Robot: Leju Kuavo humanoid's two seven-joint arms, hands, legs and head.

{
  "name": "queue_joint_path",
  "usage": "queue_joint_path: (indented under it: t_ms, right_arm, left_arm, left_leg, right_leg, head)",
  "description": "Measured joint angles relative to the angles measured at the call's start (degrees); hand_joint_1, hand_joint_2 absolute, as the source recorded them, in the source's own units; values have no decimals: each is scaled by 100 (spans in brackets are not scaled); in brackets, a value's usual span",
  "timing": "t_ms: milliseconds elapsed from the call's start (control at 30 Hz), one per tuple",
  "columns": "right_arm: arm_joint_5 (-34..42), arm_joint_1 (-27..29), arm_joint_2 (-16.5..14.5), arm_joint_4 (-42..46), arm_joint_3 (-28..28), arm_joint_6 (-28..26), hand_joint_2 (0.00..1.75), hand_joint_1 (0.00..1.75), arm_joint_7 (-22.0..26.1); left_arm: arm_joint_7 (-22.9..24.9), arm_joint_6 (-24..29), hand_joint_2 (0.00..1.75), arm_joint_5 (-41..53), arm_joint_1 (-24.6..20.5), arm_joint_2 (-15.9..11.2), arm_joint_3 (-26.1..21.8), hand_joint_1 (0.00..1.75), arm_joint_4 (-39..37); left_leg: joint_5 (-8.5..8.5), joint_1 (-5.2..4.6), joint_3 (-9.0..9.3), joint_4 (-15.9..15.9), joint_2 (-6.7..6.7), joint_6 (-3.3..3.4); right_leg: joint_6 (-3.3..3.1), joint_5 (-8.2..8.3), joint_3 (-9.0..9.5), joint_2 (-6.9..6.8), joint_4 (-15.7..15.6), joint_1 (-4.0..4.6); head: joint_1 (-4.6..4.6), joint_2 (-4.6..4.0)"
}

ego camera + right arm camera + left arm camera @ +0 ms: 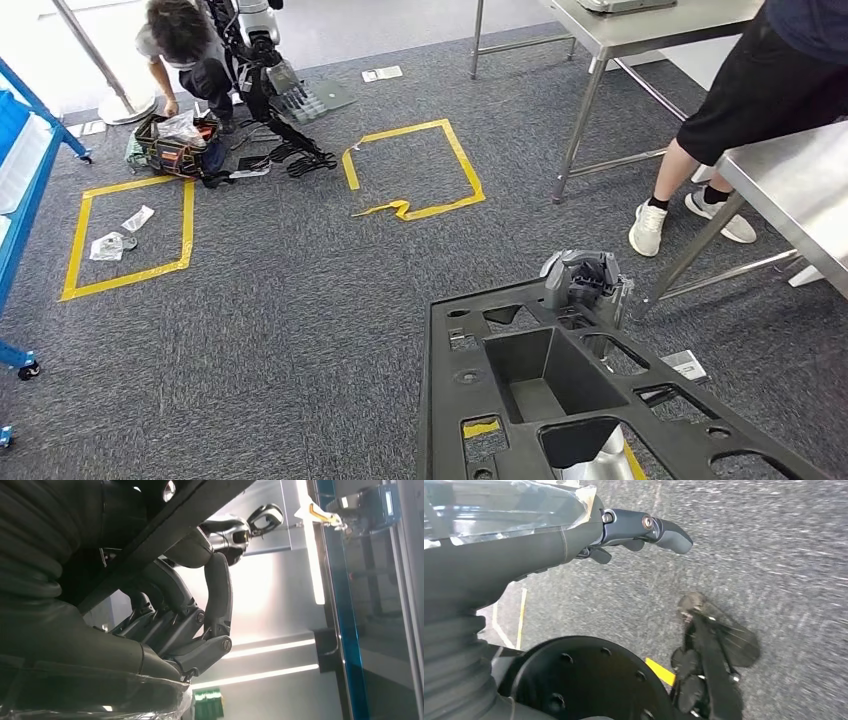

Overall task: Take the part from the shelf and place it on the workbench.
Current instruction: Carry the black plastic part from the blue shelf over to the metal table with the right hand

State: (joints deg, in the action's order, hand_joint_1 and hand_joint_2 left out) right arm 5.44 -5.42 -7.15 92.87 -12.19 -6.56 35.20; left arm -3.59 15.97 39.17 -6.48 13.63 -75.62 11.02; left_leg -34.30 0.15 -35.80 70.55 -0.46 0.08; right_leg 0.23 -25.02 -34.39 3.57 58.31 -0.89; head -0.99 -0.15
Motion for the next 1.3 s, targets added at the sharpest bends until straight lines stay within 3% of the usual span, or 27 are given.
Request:
queue_joint_path:
  t_ms: [67,133,167,233,267,300,367,433,467,500,567,633,667,733,800,867,933,967,1000,1033,1100,1167,1233,1300]
  right_arm:
    - [0,-3,0,1,8,-4,175,175,-1]
    - [0,-13,-1,2,12,-4,175,175,-3]
    - [0,-13,-1,2,14,-5,175,175,-4]
    - [0,-7,1,3,25,-7,175,175,-5]
    - [0,-7,3,4,32,-8,175,175,-5]
    - [0,-12,5,5,38,-8,175,175,-5]
    - [11,-16,13,3,47,-8,175,175,-5]
    - [44,2,34,-11,65,-1,175,175,2]
    - [63,12,49,-20,79,4,175,175,9]
    - [76,17,64,-26,94,10,175,175,18]
    - [91,20,85,-31,114,15,175,175,39]
    - [104,35,97,-30,124,27,175,175,67]
    - [113,51,105,-30,129,35,175,175,79]
    - [128,84,125,-31,137,48,175,175,101]
    - [146,83,135,-33,134,55,175,175,118]
    - [162,55,134,-49,114,61,175,175,131]
    - [181,43,134,-76,97,59,175,175,144]
    - [194,44,135,-86,96,50,175,175,155]
    - [204,46,136,-91,96,31,175,175,166]
    - [210,52,136,-91,97,6,175,175,175]
    - [212,70,136,-76,98,-48,175,175,185]
    - [211,96,137,-53,97,-75,175,175,185]
    - [209,122,141,-30,97,-83,175,175,186]
    - [208,133,146,-14,100,-89,175,175,186]
  left_arm:
    - [-6,2,175,-13,4,3,-23,0,0]
    - [-10,1,175,-13,3,8,-42,0,0]
    - [-12,1,175,-14,1,10,-54,0,0]
    - [-15,2,175,-14,-3,15,-73,0,0]
    - [-16,2,175,-14,-5,18,-78,0,0]
    - [-16,-2,175,-10,-5,20,-80,0,0]
    - [-5,-27,175,26,4,23,-80,0,-1]
    - [21,-66,175,96,14,21,-79,0,-2]
    - [33,-82,175,127,16,20,-78,0,-2]
    - [41,-98,175,155,16,19,-77,0,-2]
    - [44,-117,175,199,13,16,-71,0,-2]
    - [31,-143,175,258,10,7,-54,0,0]
    - [22,-165,175,302,12,-3,-34,0,1]
    - [23,-211,175,457,17,-29,42,0,3]
    - [67,-260,175,671,19,-62,162,0,4]
    - [107,-302,175,848,3,-94,294,0,4]
    - [118,-303,175,933,-35,-112,406,0,4]
    - [120,-285,175,954,-50,-117,451,0,4]
    - [128,-260,175,974,-54,-117,485,0,4]
    - [146,-238,175,1004,-46,-118,515,0,4]
    - [224,-244,175,1153,-17,-120,599,0,3]
    - [347,-357,175,1459,-21,-138,759,0,2]
    - [464,-494,175,1778,-48,-165,974,0,3]
    - [532,-558,175,1943,-51,-179,1173,0,4]
  left_leg:
    - [421,13,349,-780,-222,45]
    - [570,8,552,-1250,-438,83]
    - [556,-7,567,-1301,-465,104]
    - [612,-29,581,-1369,-322,171]
    - [654,-27,593,-1421,-242,213]
    - [693,-20,602,-1473,-152,249]
    - [726,-22,596,-1515,28,285]
    - [726,-28,581,-1510,214,285]
    - [724,-29,577,-1508,299,282]
    - [718,-28,578,-1503,375,274]
    - [688,-38,578,-1472,506,230]
    - [644,-63,576,-1424,604,165]
    - [631,-76,577,-1412,646,137]
    - [613,-65,588,-1401,713,93]
    - [445,-35,520,-1208,532,37]
    - [64,-10,242,-567,206,-9]
    - [-220,-6,-81,140,77,-22]
    - [-207,-6,-130,258,62,-16]
    - [-80,-4,-69,148,46,-2]
    - [128,1,89,-160,3,15]
    - [474,26,459,-914,-279,47]
    - [544,22,622,-1298,-487,77]
    - [550,-7,631,-1378,-396,133]
    - [612,-13,655,-1458,-238,214]
  right_leg:
    - [28,18,4,145,2,4]
    - [84,53,-33,270,4,-5]
    - [124,78,-59,331,-2,-16]
    - [197,119,-128,394,-12,-42]
    - [203,85,-190,293,58,-32]
    - [190,-8,-296,140,237,-14]
    - [141,-332,-617,-183,920,11]
    - [165,-559,-875,-276,1544,0]
    - [207,-562,-863,-301,1591,-9]
    - [261,-483,-723,-340,1388,-19]
    - [342,-242,-222,-548,553,-21]
    - [304,-108,97,-702,-1,5]
    - [260,-104,124,-700,-54,23]
    - [185,-79,107,-572,-52,10]
    - [114,-54,97,-457,-65,-33]
    - [52,-34,81,-354,-70,-46]
    - [22,-21,65,-238,-68,-28]
    - [18,-17,64,-167,-66,-19]
    - [19,-15,70,-90,-63,-13]
    - [22,-13,80,-8,-60,-12]
    - [49,3,84,140,-53,-5]
    - [113,43,25,255,-47,-12]
    - [196,93,-46,356,-61,-34]
    - [222,21,-162,177,79,-24]
  head:
    - [2,0]
    - [4,0]
    - [4,0]
    - [4,0]
    - [14,0]
    - [30,0]
    - [57,0]
    - [69,0]
    - [75,0]
    - [79,0]
    - [81,0]
    - [77,0]
    - [75,0]
    - [74,0]
    - [63,0]
    - [46,0]
    - [43,0]
    - [43,0]
    - [44,0]
    - [43,0]
    - [50,0]
    - [41,0]
    - [27,0]
    - [38,0]
